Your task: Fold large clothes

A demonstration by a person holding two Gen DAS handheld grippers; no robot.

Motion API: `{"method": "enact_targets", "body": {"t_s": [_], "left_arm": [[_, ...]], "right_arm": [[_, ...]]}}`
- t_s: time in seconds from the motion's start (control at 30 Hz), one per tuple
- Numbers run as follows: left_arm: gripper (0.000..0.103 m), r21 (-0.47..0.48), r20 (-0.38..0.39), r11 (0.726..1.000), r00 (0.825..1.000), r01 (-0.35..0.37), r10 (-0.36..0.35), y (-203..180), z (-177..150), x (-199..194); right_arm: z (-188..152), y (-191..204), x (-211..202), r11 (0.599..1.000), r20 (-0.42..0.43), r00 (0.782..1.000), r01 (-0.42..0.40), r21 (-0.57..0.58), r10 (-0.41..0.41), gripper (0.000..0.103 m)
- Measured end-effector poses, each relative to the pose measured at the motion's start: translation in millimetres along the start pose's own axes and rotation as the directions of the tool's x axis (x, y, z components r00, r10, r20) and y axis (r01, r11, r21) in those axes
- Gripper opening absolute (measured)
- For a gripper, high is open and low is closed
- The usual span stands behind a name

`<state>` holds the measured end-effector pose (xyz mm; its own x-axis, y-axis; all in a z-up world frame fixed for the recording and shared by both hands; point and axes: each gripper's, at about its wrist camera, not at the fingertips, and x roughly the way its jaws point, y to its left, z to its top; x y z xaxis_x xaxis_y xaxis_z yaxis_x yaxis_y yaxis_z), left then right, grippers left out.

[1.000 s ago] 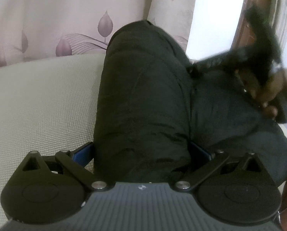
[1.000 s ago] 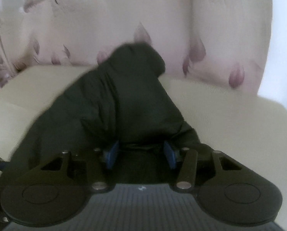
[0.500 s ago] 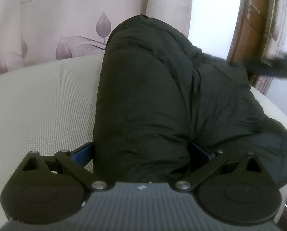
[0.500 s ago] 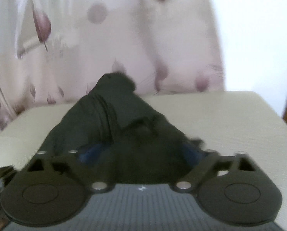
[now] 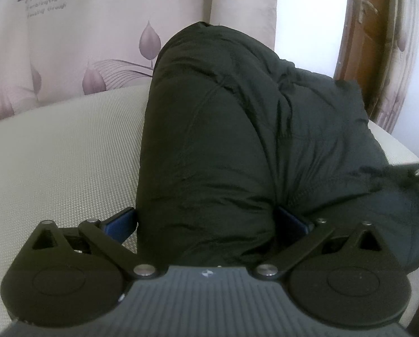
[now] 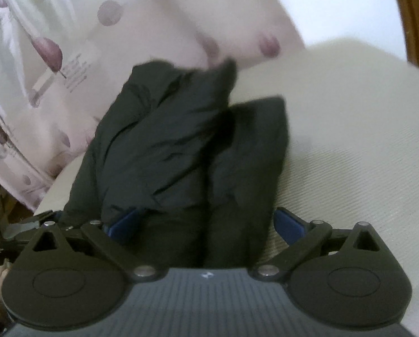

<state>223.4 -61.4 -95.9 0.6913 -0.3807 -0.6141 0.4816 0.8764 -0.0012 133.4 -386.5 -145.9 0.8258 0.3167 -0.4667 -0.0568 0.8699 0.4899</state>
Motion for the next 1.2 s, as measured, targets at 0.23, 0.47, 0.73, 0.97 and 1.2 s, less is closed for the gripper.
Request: {"method": "enact_targets", "body": {"t_s": [0.23,0.47,0.73,0.97,1.2], "left_arm": [[0.103,-0.065,0.000,0.997,0.999,0.046,-0.046,14,-11,-3],[0.096,-0.191,-0.004,0.981,0.999,0.040,-0.042,45,-49,-45],[0.103,-0.216,0.140,0.973,0.983,-0.085,0.116,48,-99,-140],[0.103,-0.002,0.397,0.952,0.874,-0.306,0.281,-23,-81,-207],[0.103,-0.107,0.516,0.948,0.798,-0.300,0.311,-53,-43,-251]], "right_arm": [[-15,4,35,0.997,-0.045,0.996,-0.079,0.020,0.080,0.103],[-31,53,54,0.975,-0.156,0.967,-0.212,-0.061,0.200,0.098],[-49,85,47,0.948,-0.158,0.949,-0.294,-0.120,0.274,0.096],[-60,114,-71,0.967,0.271,0.960,0.009,-0.256,0.063,0.102],[-85,170,-117,0.928,0.476,0.879,0.199,-0.315,-0.027,0.103]]}}
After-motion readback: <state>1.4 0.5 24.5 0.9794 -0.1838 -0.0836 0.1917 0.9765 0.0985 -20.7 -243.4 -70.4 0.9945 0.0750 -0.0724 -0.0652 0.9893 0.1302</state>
